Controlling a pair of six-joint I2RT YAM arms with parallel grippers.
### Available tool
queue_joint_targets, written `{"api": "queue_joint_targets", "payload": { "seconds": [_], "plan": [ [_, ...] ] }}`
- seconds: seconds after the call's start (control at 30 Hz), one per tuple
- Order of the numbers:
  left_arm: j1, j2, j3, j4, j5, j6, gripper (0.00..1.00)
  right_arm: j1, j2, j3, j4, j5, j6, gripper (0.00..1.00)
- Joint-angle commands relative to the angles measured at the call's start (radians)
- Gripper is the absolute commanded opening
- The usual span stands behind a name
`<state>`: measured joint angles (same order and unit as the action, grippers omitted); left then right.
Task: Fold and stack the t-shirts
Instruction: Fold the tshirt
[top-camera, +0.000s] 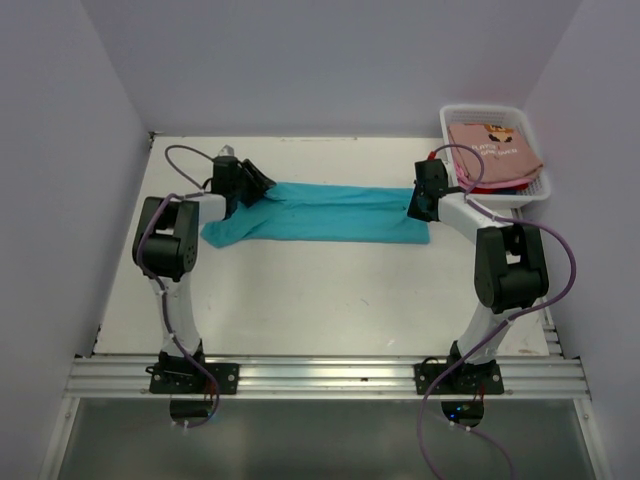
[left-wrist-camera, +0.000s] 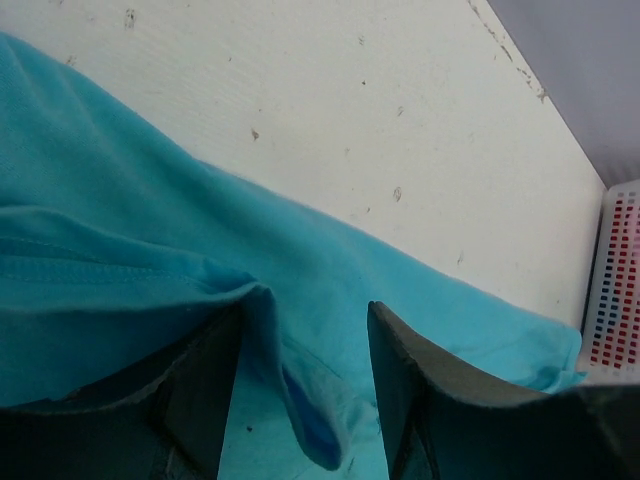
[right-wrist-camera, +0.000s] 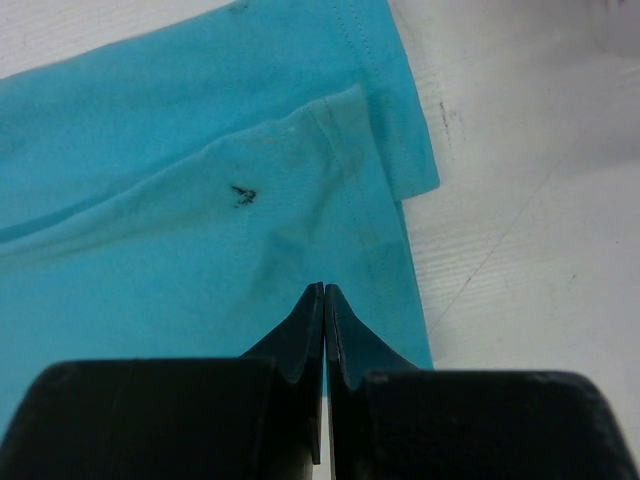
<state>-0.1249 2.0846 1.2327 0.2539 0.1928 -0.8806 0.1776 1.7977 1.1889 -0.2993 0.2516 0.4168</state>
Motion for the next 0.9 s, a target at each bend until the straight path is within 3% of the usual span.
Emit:
{"api": "queue_joint_targets", "payload": {
  "seconds": [0.0, 0.57, 0.87],
  "plan": [
    [0.010, 0.032, 0.057, 0.054, 0.023, -0.008, 0.57, 0.000, -0.009, 0.015, 0.000, 0.032, -0.016, 0.00],
    [0.016, 0.075, 0.189, 0.133, 0.155, -0.012, 0.59, -0.001, 0.000, 0.018, 0.005, 0.035, -0.018, 0.00],
    [0.016, -0.179, -0.048, -0.091, -0.005, 0.106, 0.62, 0.000, 0.034, 0.037, 0.014, 0.005, -0.015, 0.00]
  ]
}}
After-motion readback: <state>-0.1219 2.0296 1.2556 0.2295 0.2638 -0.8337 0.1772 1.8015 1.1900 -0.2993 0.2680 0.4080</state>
